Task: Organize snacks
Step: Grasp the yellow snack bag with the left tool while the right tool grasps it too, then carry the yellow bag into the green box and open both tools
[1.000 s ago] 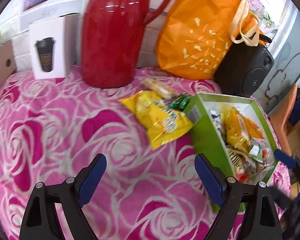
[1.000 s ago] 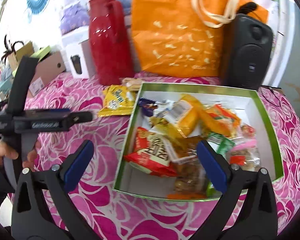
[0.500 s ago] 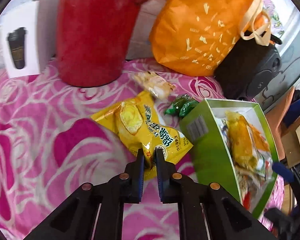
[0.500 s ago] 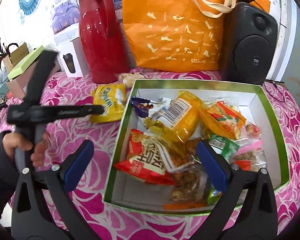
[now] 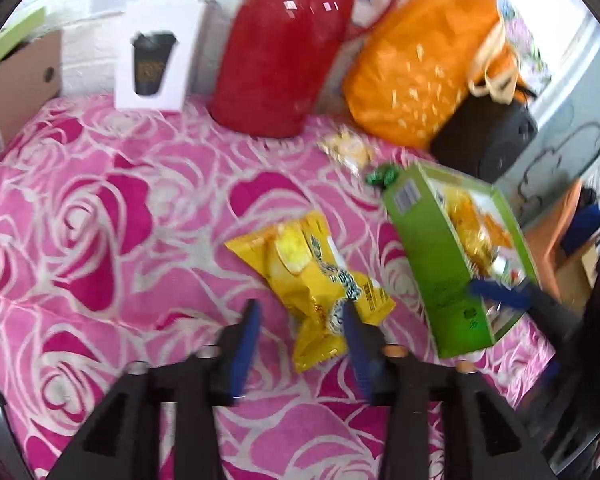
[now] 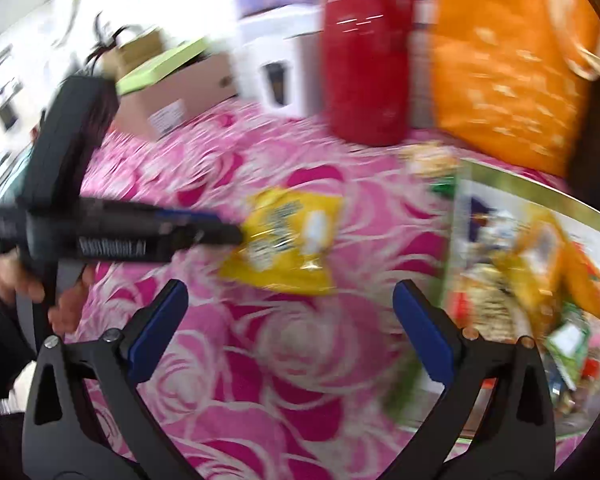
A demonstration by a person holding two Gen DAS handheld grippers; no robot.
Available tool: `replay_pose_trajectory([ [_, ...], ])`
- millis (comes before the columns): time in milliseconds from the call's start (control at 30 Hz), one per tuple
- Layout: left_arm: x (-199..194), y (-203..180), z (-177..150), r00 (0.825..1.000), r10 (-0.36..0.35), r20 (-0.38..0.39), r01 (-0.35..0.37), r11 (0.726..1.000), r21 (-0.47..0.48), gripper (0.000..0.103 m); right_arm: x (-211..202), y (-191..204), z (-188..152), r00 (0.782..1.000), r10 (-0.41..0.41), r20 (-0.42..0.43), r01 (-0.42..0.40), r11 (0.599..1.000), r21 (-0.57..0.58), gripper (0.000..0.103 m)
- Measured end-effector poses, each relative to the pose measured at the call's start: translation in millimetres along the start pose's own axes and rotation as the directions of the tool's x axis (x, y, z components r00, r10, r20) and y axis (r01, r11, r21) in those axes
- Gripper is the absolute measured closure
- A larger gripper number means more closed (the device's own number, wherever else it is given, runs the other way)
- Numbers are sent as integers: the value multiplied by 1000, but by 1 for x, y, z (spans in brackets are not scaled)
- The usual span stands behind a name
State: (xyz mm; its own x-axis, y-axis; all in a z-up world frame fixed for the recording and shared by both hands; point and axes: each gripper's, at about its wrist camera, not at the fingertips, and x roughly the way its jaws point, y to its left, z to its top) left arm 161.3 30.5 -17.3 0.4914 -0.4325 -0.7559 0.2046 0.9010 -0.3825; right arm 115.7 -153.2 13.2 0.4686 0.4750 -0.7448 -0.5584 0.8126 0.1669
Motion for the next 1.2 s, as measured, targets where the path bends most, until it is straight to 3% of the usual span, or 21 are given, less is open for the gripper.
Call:
replay_pose_trajectory([
  [67, -2, 3, 3, 999, 25, 23, -25, 1000, -12, 48, 14, 13, 2, 1000, 1, -18, -1, 999, -35, 1],
  [167, 6, 1, 7, 1000, -5, 0, 5, 1000, -10, 48, 37, 15, 3, 999, -5, -45, 4, 1000, -20, 7],
  [267, 20, -5, 8, 999, -20, -31, 20, 1000, 3, 48, 55, 5, 1, 995, -72, -69, 73, 997, 15, 10],
  [367, 33, -10, 8, 998, -21, -54, 22, 1000, 16, 48, 66, 0, -3, 994, -71, -85, 75, 996, 41, 23],
  [433, 44, -11, 7, 997, 1, -78, 1, 1000, 29, 50, 74, -2, -7, 993, -62, -105, 69, 996, 65, 41],
  [467, 49, -11, 6, 996, -3, -88, 5, 1000, 29, 68, 78, -3, -9, 992, -62, -111, 71, 994, 80, 45],
  [567, 48, -17, 2, 997, 25, -77, -21, 998, 53, 76, 74, -6, -14, 990, -96, -104, 106, 990, 92, 78],
  [600, 44, -21, 2, 997, 35, -68, -30, 997, 69, 79, 71, -9, -14, 990, -101, -100, 112, 988, 109, 95],
  [700, 32, -30, 2, 998, 31, -48, -26, 995, 94, 82, 56, -16, -14, 996, -65, -66, 75, 983, 168, 94],
  [1200, -26, -101, 11, 996, -3, 88, -16, 976, 219, 82, -31, -12, -11, 985, -121, 121, 99, 980, 173, 95],
])
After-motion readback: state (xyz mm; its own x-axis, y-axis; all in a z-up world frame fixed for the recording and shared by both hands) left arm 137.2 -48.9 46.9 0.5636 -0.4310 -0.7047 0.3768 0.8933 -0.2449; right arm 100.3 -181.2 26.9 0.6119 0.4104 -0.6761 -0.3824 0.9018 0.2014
